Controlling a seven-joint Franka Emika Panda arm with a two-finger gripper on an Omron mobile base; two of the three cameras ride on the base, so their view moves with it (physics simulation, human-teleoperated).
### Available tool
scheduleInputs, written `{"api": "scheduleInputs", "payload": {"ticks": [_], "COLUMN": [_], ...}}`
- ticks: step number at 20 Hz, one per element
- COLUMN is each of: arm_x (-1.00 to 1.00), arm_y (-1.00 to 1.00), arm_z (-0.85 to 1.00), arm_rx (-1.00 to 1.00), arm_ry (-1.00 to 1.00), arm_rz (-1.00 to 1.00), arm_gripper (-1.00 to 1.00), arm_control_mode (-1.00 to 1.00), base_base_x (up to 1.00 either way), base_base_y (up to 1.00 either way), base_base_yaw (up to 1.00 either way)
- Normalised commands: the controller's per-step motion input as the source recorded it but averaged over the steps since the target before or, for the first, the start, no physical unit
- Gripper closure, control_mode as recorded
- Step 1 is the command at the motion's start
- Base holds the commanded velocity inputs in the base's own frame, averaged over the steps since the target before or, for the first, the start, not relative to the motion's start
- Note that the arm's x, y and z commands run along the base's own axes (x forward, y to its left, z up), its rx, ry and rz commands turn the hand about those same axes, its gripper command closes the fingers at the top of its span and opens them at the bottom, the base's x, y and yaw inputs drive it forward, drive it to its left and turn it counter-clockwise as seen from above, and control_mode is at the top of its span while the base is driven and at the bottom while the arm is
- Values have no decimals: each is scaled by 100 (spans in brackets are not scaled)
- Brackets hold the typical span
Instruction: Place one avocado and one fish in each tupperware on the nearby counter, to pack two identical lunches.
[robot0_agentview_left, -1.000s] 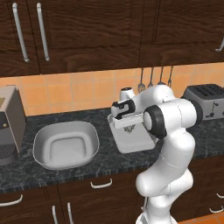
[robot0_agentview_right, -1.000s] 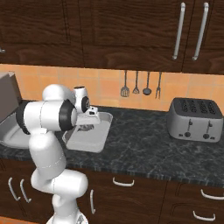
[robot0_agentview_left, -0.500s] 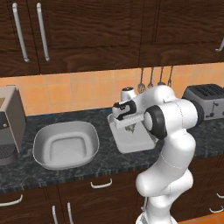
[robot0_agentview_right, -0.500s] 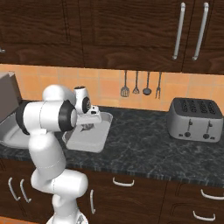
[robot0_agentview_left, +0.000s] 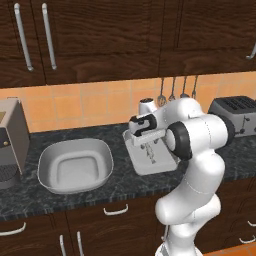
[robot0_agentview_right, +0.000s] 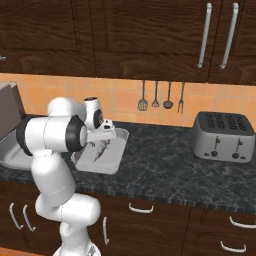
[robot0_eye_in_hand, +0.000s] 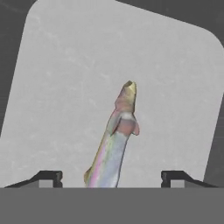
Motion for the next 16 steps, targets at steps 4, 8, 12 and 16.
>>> {"api": "scheduleInputs", "payload": {"ticks": [4,8,12,16], "arm_x": [-74,-100,-100,-100], "arm_y": [-10,-17,-17,0], "arm_z": [51,52,34,33], "arm_rx": [0,0,3,5], "arm_ry": [0,0,0,0], "arm_rz": [0,-4,-4,-3], "arm_gripper": [-100,-100,-100,-100], "arm_control_mode": [-100,-100,-100,-100], "base_base_x": [0,0,0,0], "base_base_y": [0,0,0,0], "base_base_yaw": [0,0,0,0]}}
